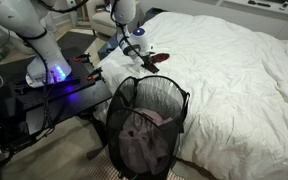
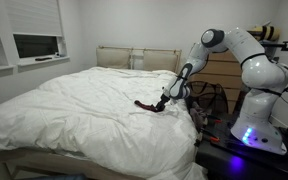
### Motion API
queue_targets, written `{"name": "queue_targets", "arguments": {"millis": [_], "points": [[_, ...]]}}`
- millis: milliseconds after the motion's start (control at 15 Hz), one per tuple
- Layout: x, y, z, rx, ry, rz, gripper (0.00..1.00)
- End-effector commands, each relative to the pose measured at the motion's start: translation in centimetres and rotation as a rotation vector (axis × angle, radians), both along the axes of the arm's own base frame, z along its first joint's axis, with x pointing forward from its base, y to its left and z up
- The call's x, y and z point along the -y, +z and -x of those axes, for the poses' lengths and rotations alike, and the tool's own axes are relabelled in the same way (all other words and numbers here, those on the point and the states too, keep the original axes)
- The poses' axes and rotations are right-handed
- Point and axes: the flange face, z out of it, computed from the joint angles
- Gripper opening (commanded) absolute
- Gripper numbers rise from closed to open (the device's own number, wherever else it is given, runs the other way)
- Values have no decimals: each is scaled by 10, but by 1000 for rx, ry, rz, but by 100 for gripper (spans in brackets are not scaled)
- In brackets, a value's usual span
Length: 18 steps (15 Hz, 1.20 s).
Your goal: Pick the cloth and put it in the bag
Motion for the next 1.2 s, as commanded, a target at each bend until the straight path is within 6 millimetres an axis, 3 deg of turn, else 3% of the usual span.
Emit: {"name": "queue_targets", "arguments": {"millis": [0, 400, 667, 867, 1133], "points": [[4, 4, -6, 45, -17, -4, 45], [13, 34, 6, 65, -104, 0, 1], [31, 66, 33, 30, -267, -6, 1], [37, 123, 38, 62, -319, 16, 1], [45, 209, 26, 148, -423, 23, 1]]}}
